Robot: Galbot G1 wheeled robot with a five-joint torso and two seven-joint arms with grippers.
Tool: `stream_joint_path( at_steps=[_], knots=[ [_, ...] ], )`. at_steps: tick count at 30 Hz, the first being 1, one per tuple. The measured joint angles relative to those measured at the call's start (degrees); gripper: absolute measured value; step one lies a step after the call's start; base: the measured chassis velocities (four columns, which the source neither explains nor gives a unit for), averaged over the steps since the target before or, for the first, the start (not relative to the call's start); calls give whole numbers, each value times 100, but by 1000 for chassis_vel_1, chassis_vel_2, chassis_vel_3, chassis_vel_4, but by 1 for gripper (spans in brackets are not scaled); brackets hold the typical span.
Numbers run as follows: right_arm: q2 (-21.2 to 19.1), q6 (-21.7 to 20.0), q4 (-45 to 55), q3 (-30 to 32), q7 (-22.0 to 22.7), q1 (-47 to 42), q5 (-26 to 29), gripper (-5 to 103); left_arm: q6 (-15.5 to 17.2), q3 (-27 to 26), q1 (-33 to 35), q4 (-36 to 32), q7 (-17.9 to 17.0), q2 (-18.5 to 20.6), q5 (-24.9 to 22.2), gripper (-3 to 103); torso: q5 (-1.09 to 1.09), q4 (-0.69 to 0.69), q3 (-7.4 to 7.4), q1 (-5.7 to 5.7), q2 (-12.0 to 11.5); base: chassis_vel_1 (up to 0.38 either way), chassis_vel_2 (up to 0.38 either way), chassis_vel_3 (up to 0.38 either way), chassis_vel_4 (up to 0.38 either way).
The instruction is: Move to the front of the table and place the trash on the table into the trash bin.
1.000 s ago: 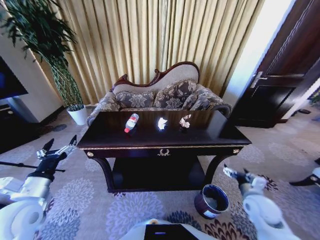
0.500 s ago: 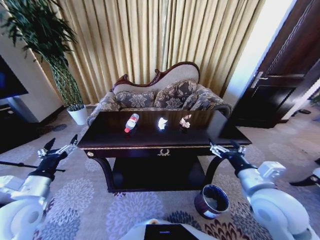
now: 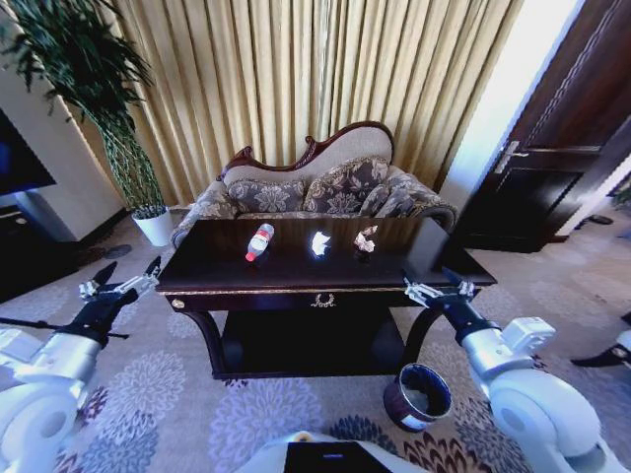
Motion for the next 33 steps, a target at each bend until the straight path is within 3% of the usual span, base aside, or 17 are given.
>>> stream_joint_path(
  at_steps=[33],
  knots=[
    [-83,-39,-25,-116,-193,10,22,100,-31,37,41,-37,6,-41,49,100,0,0,1,0,0,-45,37,41,-41]
  ],
)
